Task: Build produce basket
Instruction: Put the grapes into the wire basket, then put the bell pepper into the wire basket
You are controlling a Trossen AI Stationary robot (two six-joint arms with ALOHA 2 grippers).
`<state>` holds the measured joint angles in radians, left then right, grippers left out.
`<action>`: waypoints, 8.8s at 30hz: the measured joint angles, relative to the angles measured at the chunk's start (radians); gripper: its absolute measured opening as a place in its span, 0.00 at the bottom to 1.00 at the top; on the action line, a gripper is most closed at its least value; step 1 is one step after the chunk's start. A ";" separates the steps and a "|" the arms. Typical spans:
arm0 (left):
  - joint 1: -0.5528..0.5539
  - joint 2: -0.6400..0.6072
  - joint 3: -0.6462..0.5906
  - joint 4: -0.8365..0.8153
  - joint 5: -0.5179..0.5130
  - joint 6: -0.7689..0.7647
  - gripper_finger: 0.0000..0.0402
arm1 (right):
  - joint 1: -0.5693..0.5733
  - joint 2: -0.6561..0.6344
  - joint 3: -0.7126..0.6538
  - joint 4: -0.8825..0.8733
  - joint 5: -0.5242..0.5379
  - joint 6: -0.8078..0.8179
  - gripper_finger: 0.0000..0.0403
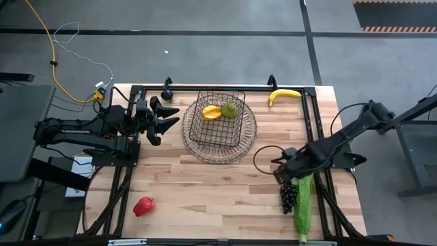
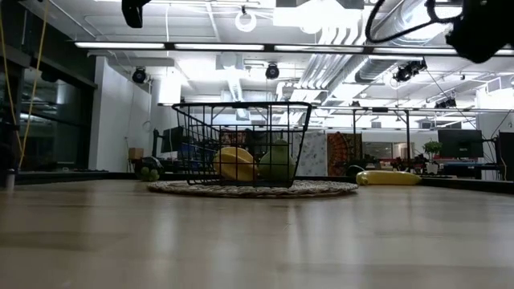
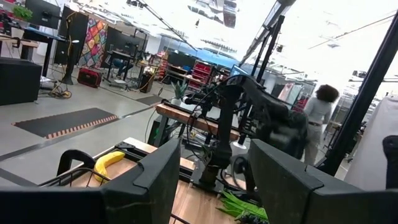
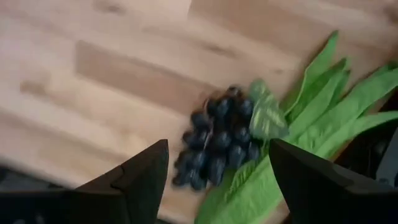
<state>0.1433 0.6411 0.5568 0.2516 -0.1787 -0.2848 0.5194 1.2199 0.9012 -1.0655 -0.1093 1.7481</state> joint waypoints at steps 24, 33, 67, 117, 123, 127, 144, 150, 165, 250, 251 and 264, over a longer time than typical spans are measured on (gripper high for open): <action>0.000 0.000 0.000 0.000 0.000 0.000 0.45 | -0.011 0.401 -0.001 0.145 -0.056 -0.496 0.38; 0.000 0.000 0.000 0.000 -0.013 0.000 0.45 | -0.011 0.458 0.000 0.154 -0.048 -0.504 0.30; 0.000 0.000 0.000 0.000 -0.016 -0.026 0.45 | -0.115 0.298 0.425 0.016 0.408 -1.139 0.00; 0.000 0.000 0.000 0.154 -0.005 -0.019 0.45 | -0.568 0.103 0.426 0.764 0.232 -1.597 0.00; 0.000 0.000 0.000 0.157 -0.004 -0.019 0.45 | -0.653 0.222 0.426 0.848 0.173 -1.626 0.00; 0.000 0.000 0.000 0.157 -0.004 -0.019 0.45 | -0.684 0.289 0.426 0.830 0.160 -1.626 0.00; 0.000 0.000 0.000 0.157 -0.005 -0.018 0.45 | -0.754 0.463 0.426 0.690 0.154 -1.626 0.00; 0.000 0.000 0.000 0.156 -0.006 -0.018 0.45 | -0.786 0.463 0.426 0.655 0.158 -1.626 0.00; 0.000 0.000 0.000 0.130 -0.019 -0.018 0.45 | -0.802 0.463 0.426 0.629 0.191 -1.591 0.00; -0.154 0.151 0.318 -0.594 0.298 -0.264 0.73 | -0.512 -0.474 -0.262 1.112 0.335 -1.258 0.53; -0.173 0.170 0.344 -0.648 0.320 -0.281 0.73 | -0.512 -0.474 -0.262 1.109 0.334 -1.258 0.53; -0.650 0.374 0.452 -1.198 0.412 -0.765 0.73 | -0.512 -0.474 -0.261 1.077 0.334 -1.259 0.53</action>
<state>-0.5071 1.0147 1.0092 -0.9460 0.2330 -1.0497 0.0074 0.7464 0.6399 0.0119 0.2249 0.4894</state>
